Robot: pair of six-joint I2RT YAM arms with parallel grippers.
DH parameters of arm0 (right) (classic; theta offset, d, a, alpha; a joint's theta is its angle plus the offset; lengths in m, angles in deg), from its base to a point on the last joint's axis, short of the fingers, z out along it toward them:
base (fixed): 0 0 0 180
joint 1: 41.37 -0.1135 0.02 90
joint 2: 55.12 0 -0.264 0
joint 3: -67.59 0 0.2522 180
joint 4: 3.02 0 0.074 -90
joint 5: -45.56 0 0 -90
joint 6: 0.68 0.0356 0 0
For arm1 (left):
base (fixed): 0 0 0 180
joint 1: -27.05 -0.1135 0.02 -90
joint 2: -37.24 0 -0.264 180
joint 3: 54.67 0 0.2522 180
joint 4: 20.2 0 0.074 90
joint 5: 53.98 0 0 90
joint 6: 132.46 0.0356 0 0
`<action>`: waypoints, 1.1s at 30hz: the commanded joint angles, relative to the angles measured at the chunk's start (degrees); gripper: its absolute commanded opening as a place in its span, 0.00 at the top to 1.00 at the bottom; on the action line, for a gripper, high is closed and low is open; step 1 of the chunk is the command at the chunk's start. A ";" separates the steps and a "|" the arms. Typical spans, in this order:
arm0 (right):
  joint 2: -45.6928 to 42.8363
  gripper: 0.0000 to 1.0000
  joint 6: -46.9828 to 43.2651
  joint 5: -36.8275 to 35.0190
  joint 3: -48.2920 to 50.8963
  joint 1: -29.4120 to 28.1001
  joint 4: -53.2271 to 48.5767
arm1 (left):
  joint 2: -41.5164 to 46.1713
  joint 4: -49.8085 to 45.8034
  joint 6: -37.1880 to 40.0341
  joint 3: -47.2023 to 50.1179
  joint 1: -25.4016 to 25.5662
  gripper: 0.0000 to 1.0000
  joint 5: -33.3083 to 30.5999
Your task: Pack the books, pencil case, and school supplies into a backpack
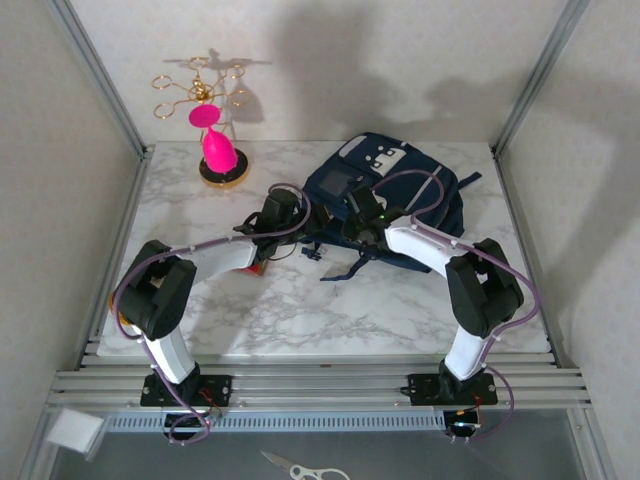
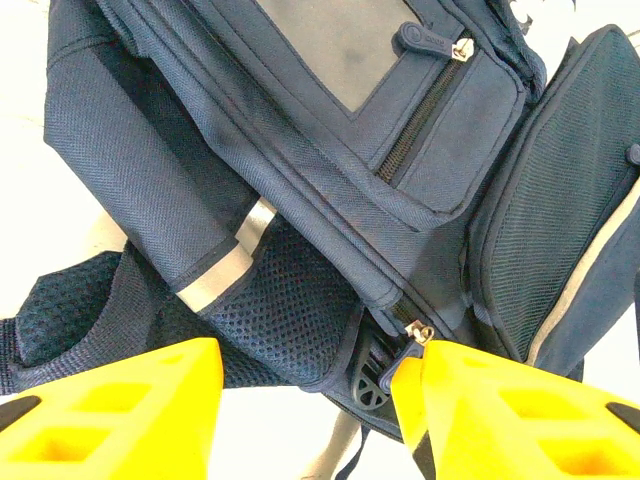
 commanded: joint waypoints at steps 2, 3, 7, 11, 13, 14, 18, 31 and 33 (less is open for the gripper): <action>0.00 0.62 2.15 1.82 3.44 1.31 5.49 | 0.82 0.70 0.81 0.25 -0.57 0.45 -0.02; 0.26 0.63 2.35 1.09 3.49 1.40 4.97 | 0.84 0.78 0.64 0.21 -0.52 0.45 0.14; 0.57 0.65 2.54 0.73 5.26 1.50 6.99 | 0.67 1.58 0.30 0.25 -0.48 0.45 0.52; 1.02 0.68 0.74 1.04 6.03 1.69 11.38 | -0.55 1.96 -0.26 -0.24 -0.48 0.45 1.30; 1.42 0.70 0.14 0.52 5.50 1.81 11.85 | -0.75 2.19 -0.40 -0.35 -0.39 0.45 1.55; 1.58 0.70 -0.26 0.51 5.43 2.01 12.31 | -0.84 2.02 -0.43 -0.48 -0.39 0.45 1.58; 1.98 0.72 -1.28 0.40 5.18 2.46 13.40 | -1.14 1.95 -0.42 -0.76 -0.39 0.44 1.59; 0.08 0.69 -4.36 -4.58 2.72 1.81 9.92 | -1.24 2.94 -1.49 -0.21 -0.39 0.43 1.22; 0.68 0.69 -5.30 -5.11 2.33 1.54 10.62 | -1.50 3.46 -1.88 -0.20 -0.21 0.43 1.15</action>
